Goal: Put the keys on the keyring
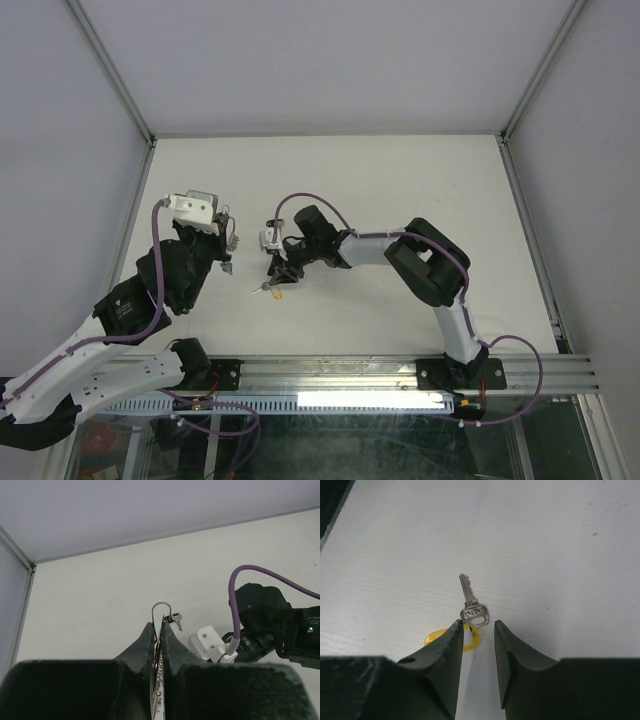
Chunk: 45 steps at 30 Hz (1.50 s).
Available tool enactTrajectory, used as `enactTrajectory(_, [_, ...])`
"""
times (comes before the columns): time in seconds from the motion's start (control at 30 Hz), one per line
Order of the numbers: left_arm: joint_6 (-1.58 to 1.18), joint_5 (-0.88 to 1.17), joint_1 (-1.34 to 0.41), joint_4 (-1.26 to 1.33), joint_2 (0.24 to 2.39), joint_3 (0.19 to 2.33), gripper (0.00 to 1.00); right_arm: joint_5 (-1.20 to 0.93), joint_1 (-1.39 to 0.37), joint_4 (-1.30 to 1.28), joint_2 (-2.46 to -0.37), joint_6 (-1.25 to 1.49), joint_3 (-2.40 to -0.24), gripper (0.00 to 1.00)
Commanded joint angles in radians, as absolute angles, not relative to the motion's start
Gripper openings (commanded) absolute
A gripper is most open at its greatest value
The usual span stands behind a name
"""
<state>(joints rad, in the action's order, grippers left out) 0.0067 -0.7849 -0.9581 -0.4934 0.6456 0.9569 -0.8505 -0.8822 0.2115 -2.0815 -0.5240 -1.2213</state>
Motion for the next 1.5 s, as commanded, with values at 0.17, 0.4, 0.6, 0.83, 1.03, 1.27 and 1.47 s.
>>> enactTrajectory(0.17, [0.008, -0.788, -0.953, -0.460, 0.647, 0.993, 0.00, -0.839, -0.879, 0.098, -2.100, -0.576, -1.309, 0.32])
enactTrajectory(0.4, [0.009, -0.793, -0.952, -0.460, 0.637, 0.985, 0.00, -0.837, -0.882, 0.049, -2.118, -0.586, -1.344, 0.28])
enactTrajectory(0.6, [0.013, -0.796, -0.952, -0.460, 0.632, 0.983, 0.00, -0.840, -0.890, -0.004, -2.136, -0.609, -1.383, 0.27])
enactTrajectory(0.83, [0.015, -0.800, -0.953, -0.460, 0.627, 0.977, 0.00, -0.839, -0.899, -0.066, -2.153, -0.632, -1.416, 0.25])
enactTrajectory(1.03, [0.015, -0.803, -0.952, -0.460, 0.619, 0.976, 0.00, -0.841, -0.906, -0.093, -2.163, -0.638, -1.433, 0.13])
enactTrajectory(1.27, [0.014, -0.805, -0.953, -0.460, 0.610, 0.978, 0.00, -0.847, -0.904, -0.096, -2.110, -0.657, -1.401, 0.00])
enactTrajectory(1.47, [0.009, -0.754, -0.952, -0.450, 0.624, 0.986, 0.00, -0.824, -0.874, -0.097, -1.926, -0.622, -1.307, 0.00])
